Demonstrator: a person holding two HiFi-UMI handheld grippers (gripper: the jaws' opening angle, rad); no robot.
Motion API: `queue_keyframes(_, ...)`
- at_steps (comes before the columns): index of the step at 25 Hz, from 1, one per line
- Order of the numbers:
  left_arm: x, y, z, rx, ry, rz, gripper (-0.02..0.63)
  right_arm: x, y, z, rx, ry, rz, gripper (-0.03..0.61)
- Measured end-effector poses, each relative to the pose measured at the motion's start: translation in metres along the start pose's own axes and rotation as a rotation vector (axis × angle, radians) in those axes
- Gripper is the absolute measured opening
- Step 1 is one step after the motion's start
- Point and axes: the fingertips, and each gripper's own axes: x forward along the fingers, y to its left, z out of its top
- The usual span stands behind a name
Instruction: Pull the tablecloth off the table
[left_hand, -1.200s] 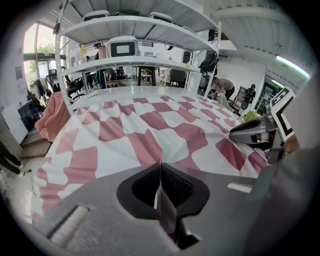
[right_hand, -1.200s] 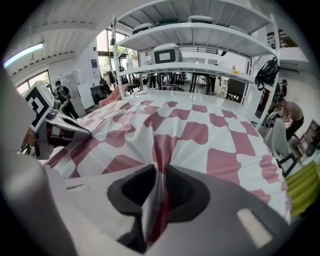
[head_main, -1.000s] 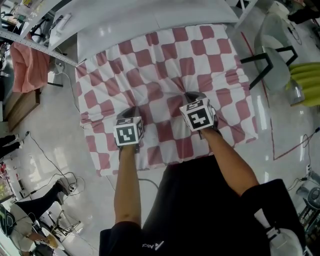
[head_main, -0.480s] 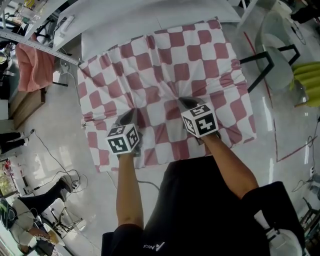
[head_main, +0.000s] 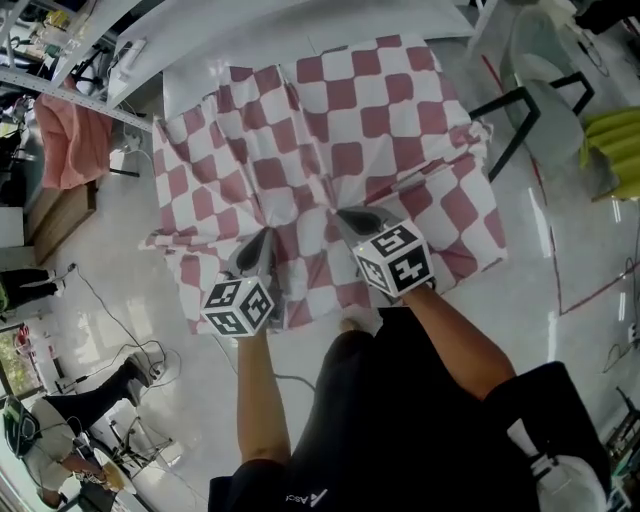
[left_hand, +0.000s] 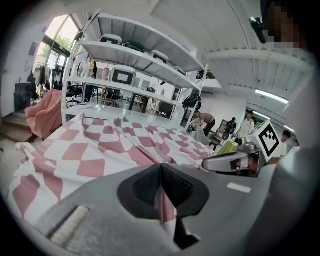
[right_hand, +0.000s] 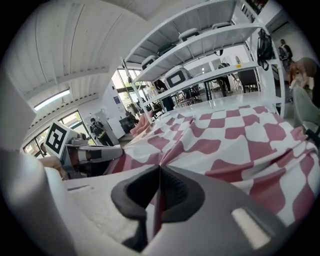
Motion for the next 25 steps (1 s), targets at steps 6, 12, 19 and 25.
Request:
queue_keyframes(6, -0.068, -0.007, -0.001, -0.016, -0.121, -0.098, 0.014, -0.035, 0.043, -0.009, 0.0, -0.11, -0.03, 0.006)
queue_keyframes(12, -0.132, -0.032, -0.015, -0.001, -0.21, -0.265, 0.014, -0.082, 0.099, -0.029, -0.004, -0.231, -0.069, 0.006)
queue_keyframes(19, -0.219, -0.049, -0.026, 0.008, -0.295, -0.336, 0.014, -0.139, 0.171, -0.052, 0.024, -0.369, -0.075, 0.006)
queue_keyframes(25, -0.28, -0.072, -0.019, -0.005, -0.385, -0.379, 0.014, -0.193, 0.221, -0.049, 0.055, -0.48, -0.039, 0.006)
